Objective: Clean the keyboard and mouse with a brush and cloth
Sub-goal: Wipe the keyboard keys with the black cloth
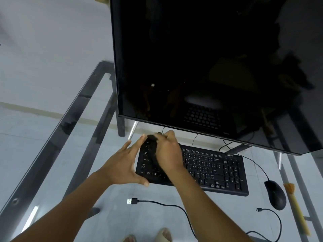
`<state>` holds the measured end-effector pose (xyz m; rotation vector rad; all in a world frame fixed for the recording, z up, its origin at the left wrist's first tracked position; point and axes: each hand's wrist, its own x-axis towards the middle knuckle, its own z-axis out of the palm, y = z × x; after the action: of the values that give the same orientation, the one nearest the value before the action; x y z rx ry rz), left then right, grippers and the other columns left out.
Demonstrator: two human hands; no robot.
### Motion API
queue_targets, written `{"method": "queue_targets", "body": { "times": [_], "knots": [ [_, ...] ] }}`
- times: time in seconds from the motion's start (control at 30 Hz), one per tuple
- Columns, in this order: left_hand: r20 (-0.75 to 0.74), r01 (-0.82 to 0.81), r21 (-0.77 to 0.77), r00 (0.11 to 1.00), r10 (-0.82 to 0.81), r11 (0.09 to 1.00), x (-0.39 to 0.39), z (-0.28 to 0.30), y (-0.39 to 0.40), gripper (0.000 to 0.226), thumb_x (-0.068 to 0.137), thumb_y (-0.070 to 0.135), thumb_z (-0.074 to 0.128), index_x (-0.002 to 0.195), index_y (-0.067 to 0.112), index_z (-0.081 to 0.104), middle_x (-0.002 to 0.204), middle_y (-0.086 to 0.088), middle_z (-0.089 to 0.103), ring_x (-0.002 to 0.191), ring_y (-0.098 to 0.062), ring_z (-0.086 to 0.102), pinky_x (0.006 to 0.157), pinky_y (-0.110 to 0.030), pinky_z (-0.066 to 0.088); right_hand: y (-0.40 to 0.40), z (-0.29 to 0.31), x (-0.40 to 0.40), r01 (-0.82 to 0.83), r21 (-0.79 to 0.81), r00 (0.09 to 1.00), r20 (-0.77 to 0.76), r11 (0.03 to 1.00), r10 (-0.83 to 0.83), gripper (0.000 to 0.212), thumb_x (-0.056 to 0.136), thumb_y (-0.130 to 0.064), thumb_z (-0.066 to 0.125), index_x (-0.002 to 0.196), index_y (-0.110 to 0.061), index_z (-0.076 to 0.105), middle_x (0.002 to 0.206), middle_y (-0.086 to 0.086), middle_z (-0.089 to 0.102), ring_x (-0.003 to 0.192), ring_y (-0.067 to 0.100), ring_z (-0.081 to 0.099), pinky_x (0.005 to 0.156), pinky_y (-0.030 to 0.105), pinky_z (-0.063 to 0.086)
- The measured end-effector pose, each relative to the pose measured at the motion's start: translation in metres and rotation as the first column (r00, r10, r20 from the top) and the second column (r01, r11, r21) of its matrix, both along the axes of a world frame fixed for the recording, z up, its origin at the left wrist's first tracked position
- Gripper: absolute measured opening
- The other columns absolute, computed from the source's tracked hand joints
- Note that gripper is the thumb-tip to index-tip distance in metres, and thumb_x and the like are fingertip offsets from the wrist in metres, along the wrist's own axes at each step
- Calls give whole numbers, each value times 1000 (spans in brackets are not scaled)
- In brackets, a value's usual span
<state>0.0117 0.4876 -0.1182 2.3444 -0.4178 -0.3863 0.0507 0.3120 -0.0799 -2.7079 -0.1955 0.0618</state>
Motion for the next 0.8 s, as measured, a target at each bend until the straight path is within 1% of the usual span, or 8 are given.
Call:
{"method": "queue_targets", "body": {
  "times": [0.07,0.2,0.3,0.37,0.47,0.57,0.67,0.8],
  "knots": [
    [21,11,-10,1000,-11,1000,0,1,1,145,47,82,73,147,38,-21,156,21,15,148,-10,9,121,-41,8,14,4,-30,-20,79,997,-74,997,26,11,93,-44,53,96,-35,57,94,0,55,81,19,56,75,42,50],
    [92,67,-17,994,-65,998,-1,1,-2,141,52,65,79,151,27,-14,114,42,48,129,13,35,121,-38,7,10,10,-82,-211,111,973,-67,971,219,34,87,-55,58,79,-24,46,72,-6,52,62,8,49,61,29,41],
    [68,45,-11,997,-44,999,0,4,-2,145,47,77,76,150,33,-15,150,24,29,144,-2,17,121,-33,0,-28,5,-67,-149,68,987,-53,986,153,31,86,-62,54,93,-32,58,80,-10,61,64,-3,54,60,14,45],
    [39,45,-7,998,-45,999,0,6,-2,145,46,82,73,150,32,-14,157,19,18,145,-2,10,118,-25,-8,-59,-2,-49,106,40,993,-50,994,-104,32,96,-47,50,119,-27,61,97,-13,55,68,-3,54,63,6,44],
    [31,55,5,998,-55,998,1,7,-3,143,49,83,71,150,31,-16,158,17,15,146,-2,9,117,-26,-10,-62,-12,-45,240,-39,970,52,970,-237,37,99,-16,50,135,-20,55,115,2,48,71,8,53,72,21,56],
    [46,50,-2,998,-50,999,1,5,-7,142,51,83,69,150,30,-17,159,15,13,146,-1,9,120,-31,-6,-10,-12,-55,14,61,1000,-6,998,-14,32,98,-23,43,127,-28,55,105,-18,42,84,-3,42,86,28,49],
    [60,43,-19,997,-41,999,-1,4,-7,139,55,76,73,150,30,-18,158,14,15,144,2,13,121,-32,-3,14,-7,-53,-249,92,968,-4,964,250,37,93,-13,48,128,-23,54,110,0,50,92,16,53,79,39,50],
    [22,34,28,999,-34,999,0,6,-7,138,53,81,70,149,34,-17,161,13,7,147,-4,5,120,-33,-6,-49,-8,-18,175,31,984,17,984,-175,36,94,-10,51,126,-25,60,113,1,48,83,15,56,80,32,58]
  ]
}}
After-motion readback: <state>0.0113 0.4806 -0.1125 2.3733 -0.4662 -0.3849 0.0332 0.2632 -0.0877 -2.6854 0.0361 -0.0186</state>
